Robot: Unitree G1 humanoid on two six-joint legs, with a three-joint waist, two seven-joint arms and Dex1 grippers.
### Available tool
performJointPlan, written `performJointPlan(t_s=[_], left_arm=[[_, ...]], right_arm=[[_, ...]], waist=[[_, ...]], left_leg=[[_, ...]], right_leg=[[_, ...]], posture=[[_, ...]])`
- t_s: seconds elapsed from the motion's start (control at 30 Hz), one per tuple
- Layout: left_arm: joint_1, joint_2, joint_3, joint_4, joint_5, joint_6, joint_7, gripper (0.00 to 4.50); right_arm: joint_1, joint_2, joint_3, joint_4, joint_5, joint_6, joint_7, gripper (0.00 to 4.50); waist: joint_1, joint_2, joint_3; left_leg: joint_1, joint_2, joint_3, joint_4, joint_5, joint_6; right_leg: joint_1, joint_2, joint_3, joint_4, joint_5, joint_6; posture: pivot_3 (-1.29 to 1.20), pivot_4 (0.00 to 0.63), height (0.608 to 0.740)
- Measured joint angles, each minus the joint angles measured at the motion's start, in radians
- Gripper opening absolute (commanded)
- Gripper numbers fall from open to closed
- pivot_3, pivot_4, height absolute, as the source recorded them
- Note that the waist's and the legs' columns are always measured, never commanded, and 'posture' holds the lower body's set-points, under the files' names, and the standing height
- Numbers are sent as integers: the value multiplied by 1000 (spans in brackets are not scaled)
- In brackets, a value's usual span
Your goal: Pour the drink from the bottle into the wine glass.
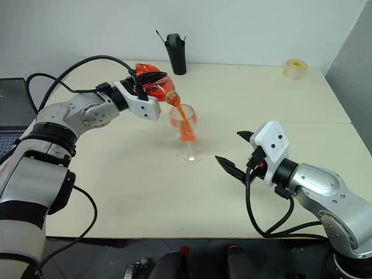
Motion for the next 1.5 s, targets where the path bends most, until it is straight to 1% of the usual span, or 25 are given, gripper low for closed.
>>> performJointPlan(t_s=[0.5,1.27,1.37,1.43,1.5], left_arm=[[-24,1,-43,1,62,-11,88,920],[-37,13,-64,35,85,5,126,917],[-30,1,-31,46,13,-27,54,917],[-5,-28,38,63,-101,-42,-55,917],[37,-63,114,69,-240,-46,-202,917]], right_arm=[[-11,2,1,1,-3,-23,-3,4500],[-31,6,19,17,-30,-39,-2,4500],[-31,6,19,17,-30,-42,-1,4500],[-34,6,20,19,-30,-42,-1,4500],[-43,6,21,25,-29,-42,3,4500]], waist=[[0,0,0],[0,0,0],[0,0,0],[0,0,0],[-1,0,0]], left_leg=[[0,0,0,0,0,0],[0,0,1,1,0,-1],[0,0,1,1,1,-1],[0,0,1,1,2,-3],[1,0,1,2,2,-4]], right_leg=[[0,0,0,1,0,0],[0,0,0,2,0,0],[0,-1,0,2,0,0],[0,-1,0,2,0,0],[0,-1,0,2,0,0]], posture=[[0,150,740],[0,150,740],[0,150,740],[0,150,740],[0,150,740]])
